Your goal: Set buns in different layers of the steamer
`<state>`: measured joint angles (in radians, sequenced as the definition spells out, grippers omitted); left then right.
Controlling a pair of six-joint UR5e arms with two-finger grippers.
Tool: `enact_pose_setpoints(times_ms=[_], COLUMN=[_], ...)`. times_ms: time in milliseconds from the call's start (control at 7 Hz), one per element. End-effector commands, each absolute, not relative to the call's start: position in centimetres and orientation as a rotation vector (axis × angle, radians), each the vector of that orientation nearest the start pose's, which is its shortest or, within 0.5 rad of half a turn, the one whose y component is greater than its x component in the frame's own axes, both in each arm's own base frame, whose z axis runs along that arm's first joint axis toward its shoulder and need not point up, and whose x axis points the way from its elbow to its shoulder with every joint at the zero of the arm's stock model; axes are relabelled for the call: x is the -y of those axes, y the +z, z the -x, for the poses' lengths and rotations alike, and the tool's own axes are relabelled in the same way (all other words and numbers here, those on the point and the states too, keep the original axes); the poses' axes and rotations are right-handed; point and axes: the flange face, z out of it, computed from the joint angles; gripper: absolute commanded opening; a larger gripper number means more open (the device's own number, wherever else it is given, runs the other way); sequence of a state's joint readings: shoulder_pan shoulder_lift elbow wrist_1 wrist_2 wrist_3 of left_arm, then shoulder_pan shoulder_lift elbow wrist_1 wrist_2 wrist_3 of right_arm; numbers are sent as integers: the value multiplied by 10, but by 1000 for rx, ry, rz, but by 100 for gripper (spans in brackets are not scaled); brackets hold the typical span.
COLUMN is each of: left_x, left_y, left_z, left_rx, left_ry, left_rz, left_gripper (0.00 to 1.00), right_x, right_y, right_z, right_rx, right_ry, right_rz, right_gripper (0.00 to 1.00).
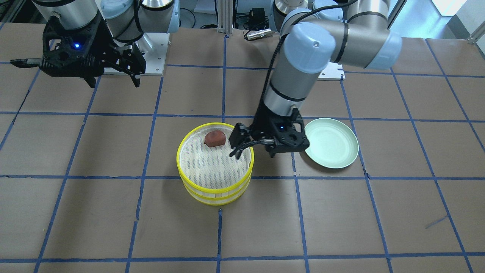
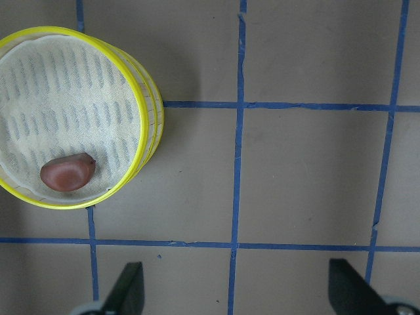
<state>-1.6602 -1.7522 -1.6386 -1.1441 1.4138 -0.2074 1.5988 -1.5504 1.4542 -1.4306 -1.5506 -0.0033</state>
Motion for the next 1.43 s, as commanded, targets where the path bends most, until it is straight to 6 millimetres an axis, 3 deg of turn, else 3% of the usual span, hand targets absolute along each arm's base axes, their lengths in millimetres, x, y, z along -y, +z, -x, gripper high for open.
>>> enact_pose_setpoints(times_ms=[0, 143, 286, 429, 1286], left_x=[523, 498, 480, 468, 465], left_y=[459, 480, 508, 517, 512], left_z=[116, 99, 97, 97, 97], left_rx=[-3281, -3209, -3177, -3167, -3171], left_ry=[-23, 90, 54, 85, 102], left_rz=[107, 146, 140, 140, 128], left_gripper=[100, 100, 100, 100, 100], right_x=[491, 491, 490, 491, 487], right_y=[524, 523, 522, 522, 525], right_z=[-149, -149, -149, -149, -148], right_rx=[-3120, -3121, -3121, -3121, -3129], right_ry=[58, 63, 65, 65, 53], right_rz=[40, 40, 45, 47, 43], right_gripper=[99, 99, 99, 99, 99])
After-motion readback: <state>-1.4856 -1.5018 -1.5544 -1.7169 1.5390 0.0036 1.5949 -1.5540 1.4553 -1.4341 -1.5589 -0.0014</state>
